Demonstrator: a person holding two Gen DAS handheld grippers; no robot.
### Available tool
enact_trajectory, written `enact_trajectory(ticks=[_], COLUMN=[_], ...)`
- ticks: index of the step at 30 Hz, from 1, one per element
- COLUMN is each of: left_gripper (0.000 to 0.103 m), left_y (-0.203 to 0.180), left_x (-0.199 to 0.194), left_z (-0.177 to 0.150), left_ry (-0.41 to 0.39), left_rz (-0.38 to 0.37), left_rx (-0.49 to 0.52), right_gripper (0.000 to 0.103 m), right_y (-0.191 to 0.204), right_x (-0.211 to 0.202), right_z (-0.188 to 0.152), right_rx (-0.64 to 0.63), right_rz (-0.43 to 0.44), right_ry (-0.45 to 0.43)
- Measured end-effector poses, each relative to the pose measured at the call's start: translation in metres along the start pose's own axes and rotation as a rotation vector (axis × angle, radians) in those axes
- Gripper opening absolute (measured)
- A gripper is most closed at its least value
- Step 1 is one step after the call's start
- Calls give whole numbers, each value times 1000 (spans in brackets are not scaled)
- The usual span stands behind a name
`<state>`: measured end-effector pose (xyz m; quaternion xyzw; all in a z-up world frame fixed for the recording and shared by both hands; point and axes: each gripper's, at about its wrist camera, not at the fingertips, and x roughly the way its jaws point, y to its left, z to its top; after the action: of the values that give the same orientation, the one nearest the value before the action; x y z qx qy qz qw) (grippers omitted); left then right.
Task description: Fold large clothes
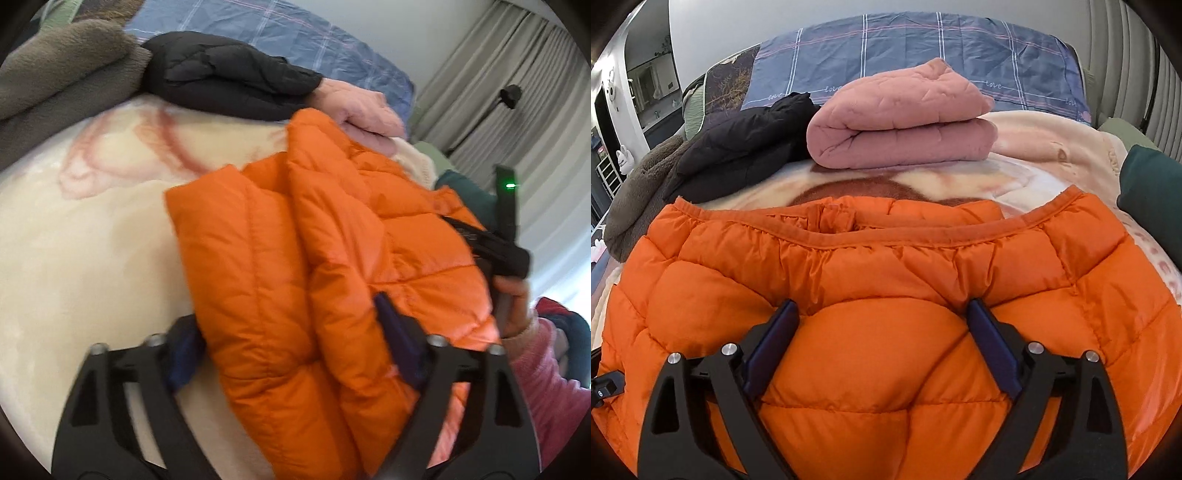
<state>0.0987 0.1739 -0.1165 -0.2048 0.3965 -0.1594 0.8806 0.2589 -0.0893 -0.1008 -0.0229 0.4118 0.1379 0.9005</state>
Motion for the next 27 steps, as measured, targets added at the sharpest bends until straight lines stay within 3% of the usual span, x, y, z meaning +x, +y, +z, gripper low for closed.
enact_trajectory(ticks=[2, 7, 10, 14, 20, 27], left_gripper=[67, 34, 30, 29, 29, 27], left_y=[-3, -9, -24, -53, -103, -147], left_x=[2, -9, -23, -35, -45, -43], left_z=[2, 7, 16, 28, 45, 68], left_ry=[5, -6, -31, -45, -69, -18], left_rz=[-26, -97, -111, -59, -56, -91], left_rx=[3, -21, 2, 101, 202, 238], right_gripper=[94, 94, 94, 94, 94, 94], right_y=[-1, -2, -3, -4, -7, -10], right_x=[1, 2, 2, 1, 1, 1], right_z=[0, -1, -1, -3, -3, -4], right_rx=[-2, 0, -1, 1, 10, 20], right_rz=[-1, 6, 9, 17, 39, 69], right_ry=[-2, -9, -14, -20, -28, -28])
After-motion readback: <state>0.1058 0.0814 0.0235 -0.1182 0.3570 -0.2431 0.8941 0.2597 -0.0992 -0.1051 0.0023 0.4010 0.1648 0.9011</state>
